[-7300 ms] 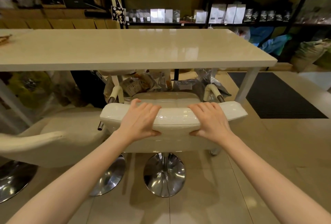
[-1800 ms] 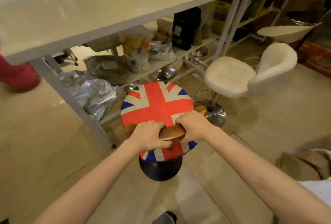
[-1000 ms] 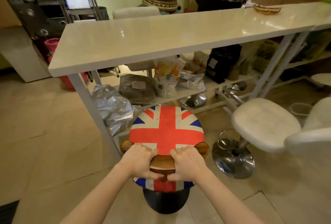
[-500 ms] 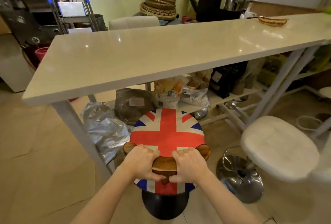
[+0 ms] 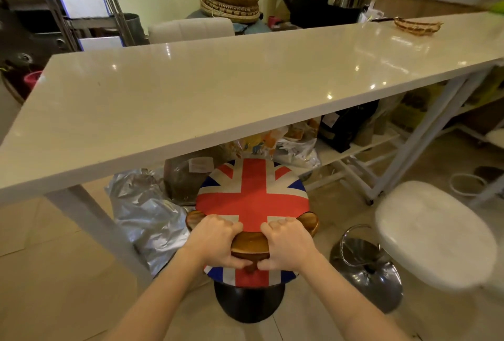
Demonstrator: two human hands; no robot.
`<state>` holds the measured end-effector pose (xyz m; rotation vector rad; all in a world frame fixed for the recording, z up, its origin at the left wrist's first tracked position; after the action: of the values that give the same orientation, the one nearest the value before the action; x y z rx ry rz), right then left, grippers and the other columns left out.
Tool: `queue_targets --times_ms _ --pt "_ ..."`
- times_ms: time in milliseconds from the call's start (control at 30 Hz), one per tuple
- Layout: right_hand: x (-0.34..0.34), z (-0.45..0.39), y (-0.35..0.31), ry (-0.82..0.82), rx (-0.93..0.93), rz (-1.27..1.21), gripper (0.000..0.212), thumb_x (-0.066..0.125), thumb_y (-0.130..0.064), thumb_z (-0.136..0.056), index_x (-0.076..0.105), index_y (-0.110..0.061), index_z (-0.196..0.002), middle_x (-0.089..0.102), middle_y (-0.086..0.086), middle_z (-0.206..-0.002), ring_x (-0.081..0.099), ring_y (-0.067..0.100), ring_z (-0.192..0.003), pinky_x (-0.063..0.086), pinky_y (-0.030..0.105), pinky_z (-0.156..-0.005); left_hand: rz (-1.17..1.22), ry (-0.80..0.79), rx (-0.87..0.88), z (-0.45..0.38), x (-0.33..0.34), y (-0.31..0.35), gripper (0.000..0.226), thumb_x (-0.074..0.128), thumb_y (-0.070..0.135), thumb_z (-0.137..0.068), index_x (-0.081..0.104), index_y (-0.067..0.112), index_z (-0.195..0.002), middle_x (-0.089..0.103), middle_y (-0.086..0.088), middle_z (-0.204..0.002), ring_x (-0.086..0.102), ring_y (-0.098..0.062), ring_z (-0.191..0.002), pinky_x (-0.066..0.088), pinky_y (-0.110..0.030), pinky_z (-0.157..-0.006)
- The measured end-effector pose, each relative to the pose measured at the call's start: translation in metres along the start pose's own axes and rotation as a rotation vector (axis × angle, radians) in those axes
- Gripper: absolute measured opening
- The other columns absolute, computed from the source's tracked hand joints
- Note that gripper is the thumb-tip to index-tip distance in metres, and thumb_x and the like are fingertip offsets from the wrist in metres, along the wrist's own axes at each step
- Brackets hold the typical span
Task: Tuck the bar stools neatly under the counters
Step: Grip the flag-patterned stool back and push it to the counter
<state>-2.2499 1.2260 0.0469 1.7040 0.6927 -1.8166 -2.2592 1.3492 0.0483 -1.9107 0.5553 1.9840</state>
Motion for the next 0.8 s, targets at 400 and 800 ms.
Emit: queue_targets --times_ms 400,800 --pt "0.005 0.003 0.021 0.037 -0.121 0.004 0.060 0.059 -0.062 -0.072 0.054 -0.010 -0.104 0.067 0.010 -0.098 0.063 0.030 -0.087 0.046 0.038 -0.082 0.006 0.032 -0.085 -0.008 0.009 0.014 0.064 0.042 0.080 -0.066 0.057 0.020 -0.085 0.063 0.003 -0.070 0.057 -0.016 -0.060 0.046 -0.030 -0.062" --pt "0.002 0.012 0.060 -0.029 -0.317 0.017 0.061 0.060 -0.059 -0.074 0.052 -0.010 -0.109 0.065 0.009 -0.104 0.061 0.028 -0.092 0.043 0.038 -0.086 -0.002 0.073 -0.305 -0.025 0.011 0.052 0.064 0.040 0.081 -0.067 0.057 0.023 -0.088 0.063 0.005 -0.071 0.057 -0.014 -0.061 0.046 -0.031 -0.066"
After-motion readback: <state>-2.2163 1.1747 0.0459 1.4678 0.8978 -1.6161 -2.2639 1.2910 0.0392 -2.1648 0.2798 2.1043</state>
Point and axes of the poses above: each hand's wrist, its own z-axis away from the middle knuckle, its own x-axis out of the palm, y = z × x, the point moved 6 cm from there along -z, towards the middle knuckle
